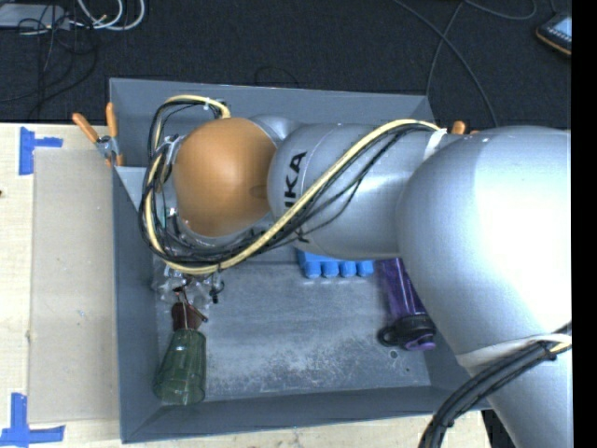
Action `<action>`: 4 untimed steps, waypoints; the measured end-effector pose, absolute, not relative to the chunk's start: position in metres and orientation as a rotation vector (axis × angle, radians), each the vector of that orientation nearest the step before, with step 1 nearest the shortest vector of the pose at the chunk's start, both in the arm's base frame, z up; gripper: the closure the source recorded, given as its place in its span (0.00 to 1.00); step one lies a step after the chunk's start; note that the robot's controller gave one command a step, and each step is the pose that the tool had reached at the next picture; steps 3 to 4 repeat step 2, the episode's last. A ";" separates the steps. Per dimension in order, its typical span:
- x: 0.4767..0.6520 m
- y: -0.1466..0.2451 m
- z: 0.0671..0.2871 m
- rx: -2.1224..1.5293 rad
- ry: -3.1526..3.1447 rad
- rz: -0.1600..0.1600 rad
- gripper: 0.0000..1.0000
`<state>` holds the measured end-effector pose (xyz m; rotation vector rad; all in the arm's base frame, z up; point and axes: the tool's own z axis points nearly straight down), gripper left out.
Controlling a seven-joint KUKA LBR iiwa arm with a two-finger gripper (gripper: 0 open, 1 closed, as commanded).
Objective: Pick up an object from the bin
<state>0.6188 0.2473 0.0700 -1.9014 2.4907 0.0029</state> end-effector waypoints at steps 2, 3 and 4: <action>0.619 0.248 0.088 -1.897 2.492 0.003 1.00; 0.619 0.248 0.088 -1.897 2.492 0.003 1.00; 0.619 0.248 0.088 -1.897 2.492 0.003 1.00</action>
Offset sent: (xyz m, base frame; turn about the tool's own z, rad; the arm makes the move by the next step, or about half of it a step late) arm -0.0005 -0.0001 0.0057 0.0013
